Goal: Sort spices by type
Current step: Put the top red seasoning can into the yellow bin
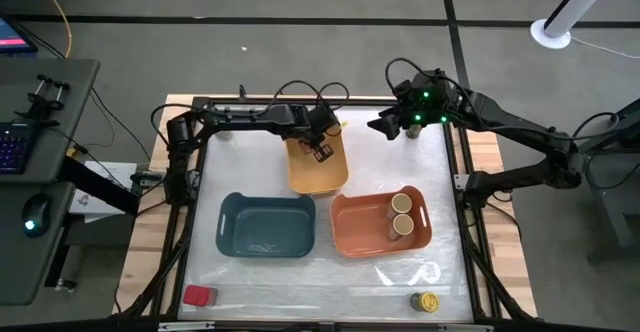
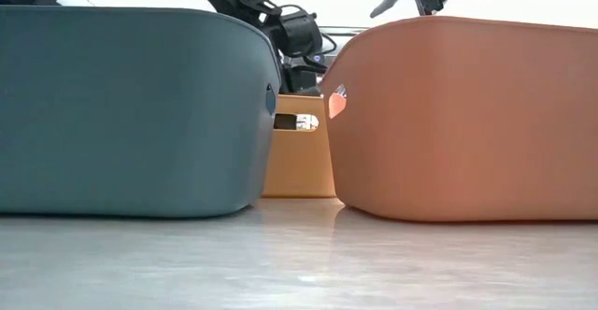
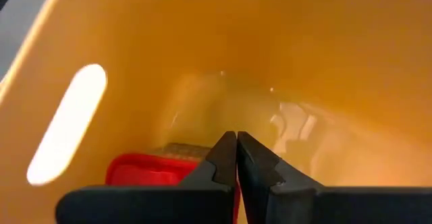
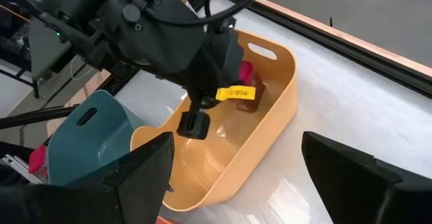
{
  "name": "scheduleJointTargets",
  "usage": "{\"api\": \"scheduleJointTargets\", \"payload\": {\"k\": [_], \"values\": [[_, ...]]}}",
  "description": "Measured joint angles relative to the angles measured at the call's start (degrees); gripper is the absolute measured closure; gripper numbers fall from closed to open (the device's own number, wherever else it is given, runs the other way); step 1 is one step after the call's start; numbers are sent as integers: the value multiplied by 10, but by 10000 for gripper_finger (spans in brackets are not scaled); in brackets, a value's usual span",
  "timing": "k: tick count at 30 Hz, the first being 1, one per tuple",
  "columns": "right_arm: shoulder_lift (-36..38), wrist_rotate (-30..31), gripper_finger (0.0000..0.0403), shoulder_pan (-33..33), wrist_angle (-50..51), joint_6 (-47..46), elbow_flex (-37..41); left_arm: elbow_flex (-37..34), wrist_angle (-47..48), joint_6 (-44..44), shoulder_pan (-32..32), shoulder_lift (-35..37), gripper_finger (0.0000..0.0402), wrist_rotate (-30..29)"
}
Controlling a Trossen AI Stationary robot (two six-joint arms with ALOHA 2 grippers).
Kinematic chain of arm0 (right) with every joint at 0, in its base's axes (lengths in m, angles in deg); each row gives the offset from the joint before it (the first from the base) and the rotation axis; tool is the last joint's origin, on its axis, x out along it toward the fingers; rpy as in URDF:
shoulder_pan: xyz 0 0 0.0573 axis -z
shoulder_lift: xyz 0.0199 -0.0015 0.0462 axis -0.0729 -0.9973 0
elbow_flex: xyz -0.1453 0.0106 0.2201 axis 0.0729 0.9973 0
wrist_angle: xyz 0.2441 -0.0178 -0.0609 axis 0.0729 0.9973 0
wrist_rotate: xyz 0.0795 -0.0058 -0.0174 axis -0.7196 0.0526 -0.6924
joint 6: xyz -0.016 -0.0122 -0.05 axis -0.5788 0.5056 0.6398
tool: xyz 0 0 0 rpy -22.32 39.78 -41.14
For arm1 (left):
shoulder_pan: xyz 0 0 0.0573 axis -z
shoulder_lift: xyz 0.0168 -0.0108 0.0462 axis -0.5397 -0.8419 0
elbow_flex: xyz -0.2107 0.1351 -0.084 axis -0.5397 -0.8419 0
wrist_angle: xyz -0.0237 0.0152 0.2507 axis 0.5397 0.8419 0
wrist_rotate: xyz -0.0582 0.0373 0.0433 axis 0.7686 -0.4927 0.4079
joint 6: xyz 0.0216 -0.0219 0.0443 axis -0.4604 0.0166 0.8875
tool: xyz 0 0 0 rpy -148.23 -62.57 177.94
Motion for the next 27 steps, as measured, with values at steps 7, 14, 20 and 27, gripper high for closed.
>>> {"api": "scheduleJointTargets", "payload": {"k": [7,14,20,27], "values": [[0,4,84,0,0,6,0,0,48,1,0,5,401,0],[0,4,84,0,0,6,0,0,85,1,-4,10,401,-1],[0,3,84,0,0,10,0,-1,102,1,-4,10,401,-2],[0,4,84,0,0,11,0,-1,104,-1,-4,27,401,-9]]}}
